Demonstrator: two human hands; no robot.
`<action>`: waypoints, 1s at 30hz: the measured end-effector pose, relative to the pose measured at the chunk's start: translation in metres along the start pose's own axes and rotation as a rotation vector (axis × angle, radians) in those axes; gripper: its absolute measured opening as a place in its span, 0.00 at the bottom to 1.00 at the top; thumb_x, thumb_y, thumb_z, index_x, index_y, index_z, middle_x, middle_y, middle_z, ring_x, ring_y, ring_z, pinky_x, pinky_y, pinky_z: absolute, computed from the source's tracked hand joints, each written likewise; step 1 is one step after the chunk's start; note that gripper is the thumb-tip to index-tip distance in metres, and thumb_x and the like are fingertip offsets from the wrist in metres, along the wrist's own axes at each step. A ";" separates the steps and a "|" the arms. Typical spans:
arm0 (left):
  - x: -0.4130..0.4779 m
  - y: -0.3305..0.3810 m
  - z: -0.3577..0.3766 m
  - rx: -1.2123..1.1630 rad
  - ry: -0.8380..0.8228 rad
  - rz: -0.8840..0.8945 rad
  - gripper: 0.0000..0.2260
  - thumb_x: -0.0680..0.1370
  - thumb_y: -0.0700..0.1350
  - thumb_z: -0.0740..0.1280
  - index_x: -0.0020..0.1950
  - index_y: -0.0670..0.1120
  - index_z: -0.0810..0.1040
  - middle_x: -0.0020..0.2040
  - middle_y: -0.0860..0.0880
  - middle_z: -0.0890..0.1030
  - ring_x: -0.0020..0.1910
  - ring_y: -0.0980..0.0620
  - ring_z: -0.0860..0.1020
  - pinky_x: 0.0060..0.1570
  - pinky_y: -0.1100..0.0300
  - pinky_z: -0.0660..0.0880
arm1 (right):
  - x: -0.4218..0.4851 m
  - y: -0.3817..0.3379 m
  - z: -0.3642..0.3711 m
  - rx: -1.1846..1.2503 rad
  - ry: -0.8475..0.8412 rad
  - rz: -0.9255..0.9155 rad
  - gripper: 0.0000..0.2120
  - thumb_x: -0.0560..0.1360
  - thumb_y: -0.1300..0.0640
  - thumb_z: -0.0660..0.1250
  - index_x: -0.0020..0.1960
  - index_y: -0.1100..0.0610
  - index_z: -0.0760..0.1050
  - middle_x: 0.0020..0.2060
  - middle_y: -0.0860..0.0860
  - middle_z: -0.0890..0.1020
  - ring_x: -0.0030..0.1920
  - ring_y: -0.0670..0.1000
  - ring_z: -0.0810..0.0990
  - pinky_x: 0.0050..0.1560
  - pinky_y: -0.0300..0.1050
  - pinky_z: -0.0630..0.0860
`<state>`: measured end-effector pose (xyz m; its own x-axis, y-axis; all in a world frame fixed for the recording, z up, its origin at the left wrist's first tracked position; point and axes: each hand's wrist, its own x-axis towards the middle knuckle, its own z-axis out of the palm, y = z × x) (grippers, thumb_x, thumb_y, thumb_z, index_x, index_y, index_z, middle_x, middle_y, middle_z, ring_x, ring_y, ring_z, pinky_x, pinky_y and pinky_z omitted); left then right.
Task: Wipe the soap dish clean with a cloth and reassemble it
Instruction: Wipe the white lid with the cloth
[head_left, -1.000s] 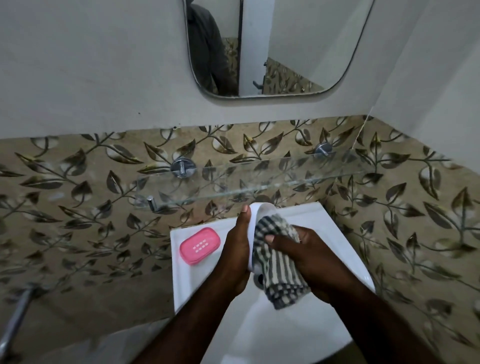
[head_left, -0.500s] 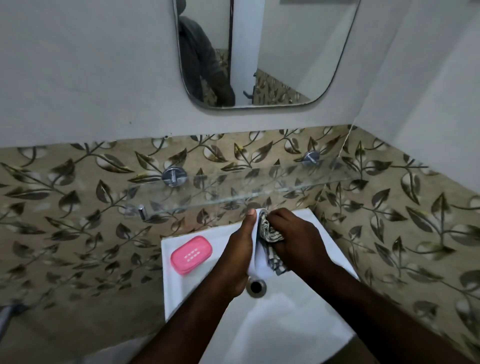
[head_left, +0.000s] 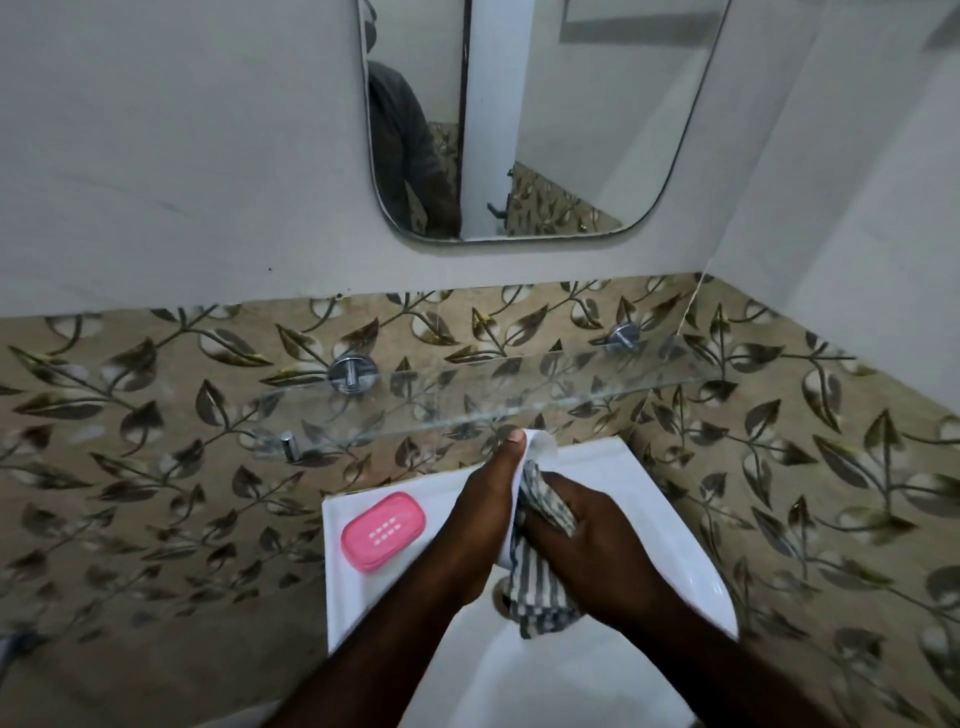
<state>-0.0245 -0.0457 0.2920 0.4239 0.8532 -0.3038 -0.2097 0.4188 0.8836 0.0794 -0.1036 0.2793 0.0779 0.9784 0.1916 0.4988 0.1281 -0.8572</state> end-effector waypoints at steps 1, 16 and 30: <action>0.003 -0.001 -0.003 0.006 0.014 -0.015 0.21 0.79 0.61 0.59 0.64 0.50 0.77 0.63 0.44 0.80 0.62 0.46 0.78 0.60 0.53 0.75 | -0.005 0.003 0.001 -0.051 -0.041 -0.012 0.07 0.77 0.60 0.67 0.45 0.49 0.79 0.40 0.46 0.84 0.42 0.44 0.83 0.43 0.42 0.78; -0.004 -0.011 -0.012 -0.081 0.058 0.162 0.25 0.72 0.62 0.68 0.61 0.48 0.81 0.58 0.44 0.83 0.59 0.46 0.81 0.66 0.44 0.72 | -0.016 -0.018 0.005 0.187 -0.064 0.044 0.08 0.78 0.64 0.65 0.49 0.55 0.82 0.42 0.51 0.86 0.45 0.48 0.85 0.46 0.40 0.79; -0.008 -0.030 -0.018 -0.135 0.188 0.156 0.18 0.76 0.59 0.65 0.57 0.49 0.82 0.53 0.43 0.85 0.55 0.43 0.82 0.62 0.43 0.75 | -0.024 0.004 0.002 -0.145 -0.261 -0.022 0.03 0.77 0.55 0.66 0.47 0.52 0.79 0.43 0.47 0.82 0.44 0.47 0.81 0.46 0.48 0.77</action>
<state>-0.0372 -0.0596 0.2615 0.2087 0.9480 -0.2403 -0.3806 0.3051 0.8730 0.0778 -0.1261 0.2705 -0.1495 0.9867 0.0635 0.6174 0.1433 -0.7735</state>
